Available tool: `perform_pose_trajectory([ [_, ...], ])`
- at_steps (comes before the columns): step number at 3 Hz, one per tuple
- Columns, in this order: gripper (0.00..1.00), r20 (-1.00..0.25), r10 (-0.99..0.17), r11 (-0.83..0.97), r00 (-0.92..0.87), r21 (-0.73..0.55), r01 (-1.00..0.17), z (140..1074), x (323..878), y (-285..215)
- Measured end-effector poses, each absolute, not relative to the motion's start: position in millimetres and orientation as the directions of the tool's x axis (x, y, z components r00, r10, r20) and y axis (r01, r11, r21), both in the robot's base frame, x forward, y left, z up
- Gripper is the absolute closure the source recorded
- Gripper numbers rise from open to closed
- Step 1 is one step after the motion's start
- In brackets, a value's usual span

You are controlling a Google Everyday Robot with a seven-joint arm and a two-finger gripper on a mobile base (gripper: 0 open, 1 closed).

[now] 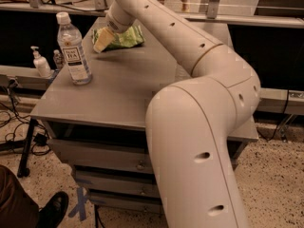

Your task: Move green jalapeno chip bag near blue plastic bottle

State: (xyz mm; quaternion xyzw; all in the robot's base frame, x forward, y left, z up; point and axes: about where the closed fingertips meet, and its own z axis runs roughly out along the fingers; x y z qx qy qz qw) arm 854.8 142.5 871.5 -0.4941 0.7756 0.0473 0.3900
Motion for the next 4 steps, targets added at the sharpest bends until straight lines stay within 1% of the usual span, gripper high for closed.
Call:
perform_pose_trajectory([
  [1, 0.00, -0.641, -0.734, 0.503, -0.222, -0.295, -0.812, 857.2, 859.5, 148.0],
  [2, 0.18, -0.638, -0.735, 0.502, -0.228, -0.287, -0.816, 850.6, 862.6, 150.2],
  [4, 0.64, -0.636, -0.734, 0.514, -0.239, -0.291, -0.807, 853.9, 863.2, 141.1],
])
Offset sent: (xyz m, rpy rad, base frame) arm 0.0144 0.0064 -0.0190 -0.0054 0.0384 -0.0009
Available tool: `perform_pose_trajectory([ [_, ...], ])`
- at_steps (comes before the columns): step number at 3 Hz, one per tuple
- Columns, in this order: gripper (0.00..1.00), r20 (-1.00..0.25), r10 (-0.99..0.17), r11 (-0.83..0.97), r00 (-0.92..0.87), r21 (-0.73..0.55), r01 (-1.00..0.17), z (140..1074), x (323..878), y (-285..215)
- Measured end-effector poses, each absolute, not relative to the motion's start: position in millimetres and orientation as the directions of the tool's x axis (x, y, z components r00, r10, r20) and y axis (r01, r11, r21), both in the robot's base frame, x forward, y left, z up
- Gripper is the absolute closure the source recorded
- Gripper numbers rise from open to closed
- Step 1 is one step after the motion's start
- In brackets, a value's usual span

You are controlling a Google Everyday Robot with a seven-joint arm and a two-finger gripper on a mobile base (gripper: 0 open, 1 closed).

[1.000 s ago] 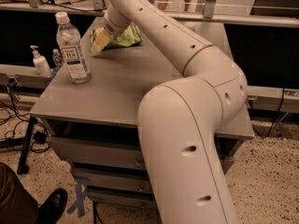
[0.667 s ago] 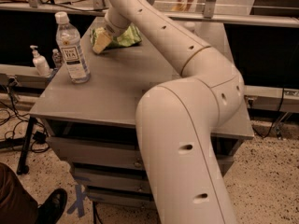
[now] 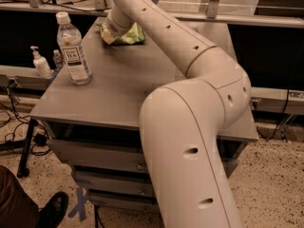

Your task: Move green jalapeno chip bag near blue plastic bottle

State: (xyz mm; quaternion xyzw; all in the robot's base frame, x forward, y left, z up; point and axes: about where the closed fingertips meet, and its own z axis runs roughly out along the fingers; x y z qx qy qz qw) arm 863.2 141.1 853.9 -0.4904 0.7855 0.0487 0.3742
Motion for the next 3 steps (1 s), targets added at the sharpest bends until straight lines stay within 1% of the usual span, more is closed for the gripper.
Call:
perform_pose_trajectory([
  [1, 0.87, -0.636, -0.733, 0.522, -0.241, -0.298, -0.799, 859.1, 860.8, 133.6],
  [2, 1.00, -0.639, -0.735, 0.526, -0.229, -0.323, -0.787, 874.1, 853.0, 120.1],
  [3, 1.00, -0.639, -0.743, 0.515, -0.200, -0.354, -0.781, 892.7, 833.9, 103.4],
])
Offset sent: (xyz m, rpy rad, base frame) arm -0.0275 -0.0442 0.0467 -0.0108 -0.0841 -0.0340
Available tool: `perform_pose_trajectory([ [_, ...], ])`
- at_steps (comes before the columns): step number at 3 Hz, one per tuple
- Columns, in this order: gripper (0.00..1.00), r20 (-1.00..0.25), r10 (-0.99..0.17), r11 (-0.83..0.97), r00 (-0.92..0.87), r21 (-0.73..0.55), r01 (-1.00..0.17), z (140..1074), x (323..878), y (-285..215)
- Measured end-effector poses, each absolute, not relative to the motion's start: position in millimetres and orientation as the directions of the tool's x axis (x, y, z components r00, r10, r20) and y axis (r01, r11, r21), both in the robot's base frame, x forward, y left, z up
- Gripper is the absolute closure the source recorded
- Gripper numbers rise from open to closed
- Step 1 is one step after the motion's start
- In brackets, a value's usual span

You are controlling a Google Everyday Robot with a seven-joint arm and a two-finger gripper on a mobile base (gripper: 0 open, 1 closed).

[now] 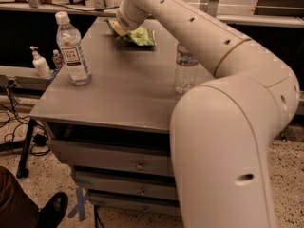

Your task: Move green jalapeno chip bag near blue plastic bottle

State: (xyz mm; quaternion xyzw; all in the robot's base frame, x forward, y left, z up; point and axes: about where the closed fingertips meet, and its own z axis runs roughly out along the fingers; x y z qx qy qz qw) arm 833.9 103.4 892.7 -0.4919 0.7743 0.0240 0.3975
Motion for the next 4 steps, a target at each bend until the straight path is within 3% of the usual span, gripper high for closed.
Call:
perform_pose_trajectory([
  [4, 1.00, -0.607, -0.794, 0.325, -0.005, -0.418, -0.848, 903.4, 711.7, 69.7],
])
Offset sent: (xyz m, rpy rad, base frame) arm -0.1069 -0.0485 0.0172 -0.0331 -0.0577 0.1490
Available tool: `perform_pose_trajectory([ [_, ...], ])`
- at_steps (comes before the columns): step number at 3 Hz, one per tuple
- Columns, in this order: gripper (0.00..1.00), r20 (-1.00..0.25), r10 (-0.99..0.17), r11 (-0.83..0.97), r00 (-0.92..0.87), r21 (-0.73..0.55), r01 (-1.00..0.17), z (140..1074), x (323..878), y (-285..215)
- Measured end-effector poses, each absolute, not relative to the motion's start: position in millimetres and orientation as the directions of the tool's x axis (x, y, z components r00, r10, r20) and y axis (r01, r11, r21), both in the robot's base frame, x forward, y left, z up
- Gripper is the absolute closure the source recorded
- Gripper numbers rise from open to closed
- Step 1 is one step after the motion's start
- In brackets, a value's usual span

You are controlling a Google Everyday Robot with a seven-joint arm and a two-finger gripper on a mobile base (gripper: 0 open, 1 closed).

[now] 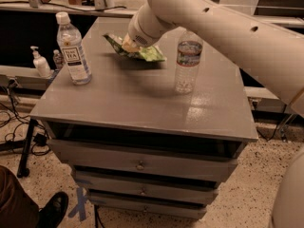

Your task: Move green jalapeno chip bag near blue plastic bottle

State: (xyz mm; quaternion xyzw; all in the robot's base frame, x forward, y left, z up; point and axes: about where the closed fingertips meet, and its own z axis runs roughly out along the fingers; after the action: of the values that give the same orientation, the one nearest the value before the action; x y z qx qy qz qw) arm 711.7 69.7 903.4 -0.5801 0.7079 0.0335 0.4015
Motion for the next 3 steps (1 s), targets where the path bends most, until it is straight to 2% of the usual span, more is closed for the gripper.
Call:
perform_pose_trajectory([
  [3, 1.00, -0.633, -0.766, 0.195, 0.113, -0.396, -0.897, 895.7, 656.7, 119.4],
])
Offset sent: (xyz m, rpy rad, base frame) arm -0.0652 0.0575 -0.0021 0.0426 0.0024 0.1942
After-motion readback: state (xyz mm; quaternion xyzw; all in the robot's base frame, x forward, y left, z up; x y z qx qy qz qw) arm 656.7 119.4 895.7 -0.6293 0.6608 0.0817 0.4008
